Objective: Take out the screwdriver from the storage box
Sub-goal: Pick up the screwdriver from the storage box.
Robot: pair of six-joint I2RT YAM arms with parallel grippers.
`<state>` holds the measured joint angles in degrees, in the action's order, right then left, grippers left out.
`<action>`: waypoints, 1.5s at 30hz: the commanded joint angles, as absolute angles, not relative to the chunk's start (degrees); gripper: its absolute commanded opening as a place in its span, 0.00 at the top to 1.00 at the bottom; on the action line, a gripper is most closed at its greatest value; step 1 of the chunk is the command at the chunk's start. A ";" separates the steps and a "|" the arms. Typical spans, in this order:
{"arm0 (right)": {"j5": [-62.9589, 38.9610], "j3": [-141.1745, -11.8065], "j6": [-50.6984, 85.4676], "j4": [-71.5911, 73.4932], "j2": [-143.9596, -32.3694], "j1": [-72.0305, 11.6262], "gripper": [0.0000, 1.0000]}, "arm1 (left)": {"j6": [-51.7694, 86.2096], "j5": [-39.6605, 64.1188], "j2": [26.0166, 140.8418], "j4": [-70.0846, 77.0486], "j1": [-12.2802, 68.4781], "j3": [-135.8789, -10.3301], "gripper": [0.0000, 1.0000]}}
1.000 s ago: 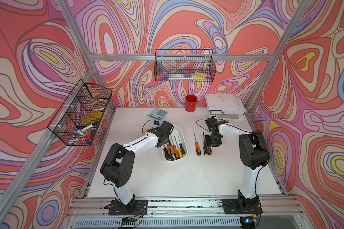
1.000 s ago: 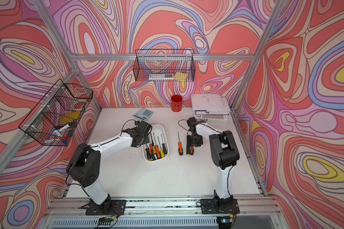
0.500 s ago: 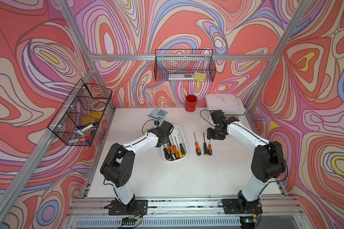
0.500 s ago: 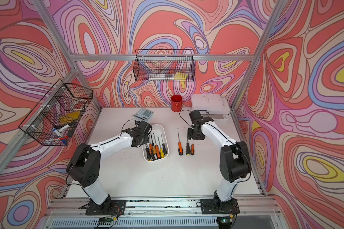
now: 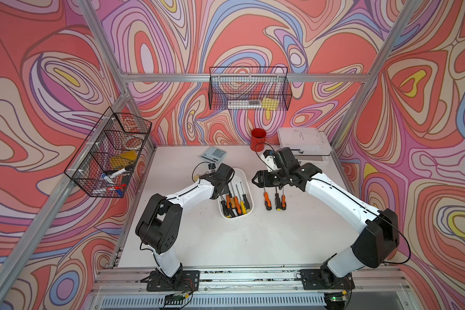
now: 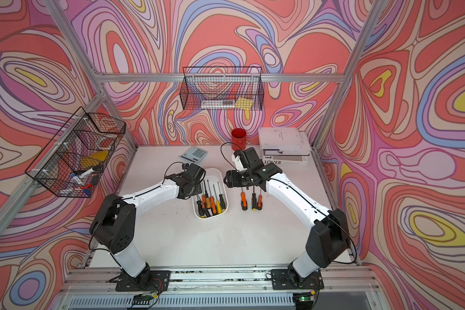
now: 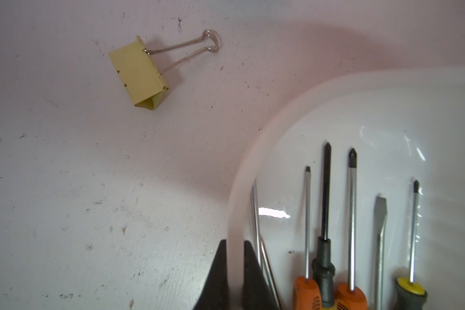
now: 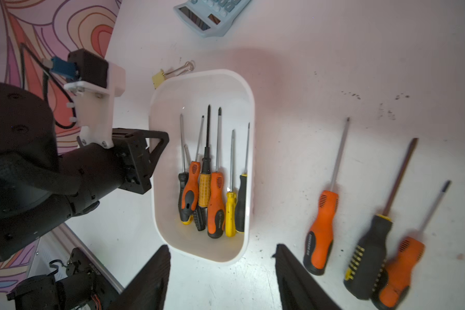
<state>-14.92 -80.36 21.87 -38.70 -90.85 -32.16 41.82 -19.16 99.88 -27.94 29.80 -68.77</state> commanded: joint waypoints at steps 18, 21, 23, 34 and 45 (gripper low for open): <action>-18.72 -81.97 27.69 -34.63 -107.21 -40.38 0.39 | 42.10 -20.35 98.08 -28.88 29.73 -69.88 1.00; -18.60 -82.68 29.39 -34.78 -110.00 -40.97 0.40 | 42.18 -20.21 98.16 -29.00 29.76 -69.81 1.00; -18.24 -83.44 30.15 -35.14 -111.63 -41.31 0.41 | 42.22 -20.30 98.09 -28.84 29.79 -69.55 1.00; -11.51 -88.96 32.66 -39.37 -118.52 -41.88 0.53 | 41.84 -20.21 97.55 -28.36 29.78 -69.17 1.00; -8.14 -92.55 32.68 -41.43 -123.29 -42.10 0.55 | 41.75 -19.95 97.43 -28.38 29.79 -69.48 1.00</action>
<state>-11.84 -91.53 32.32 -39.33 -120.88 -41.78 42.02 -18.61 99.57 -27.94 29.76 -68.77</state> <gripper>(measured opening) 0.454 0.104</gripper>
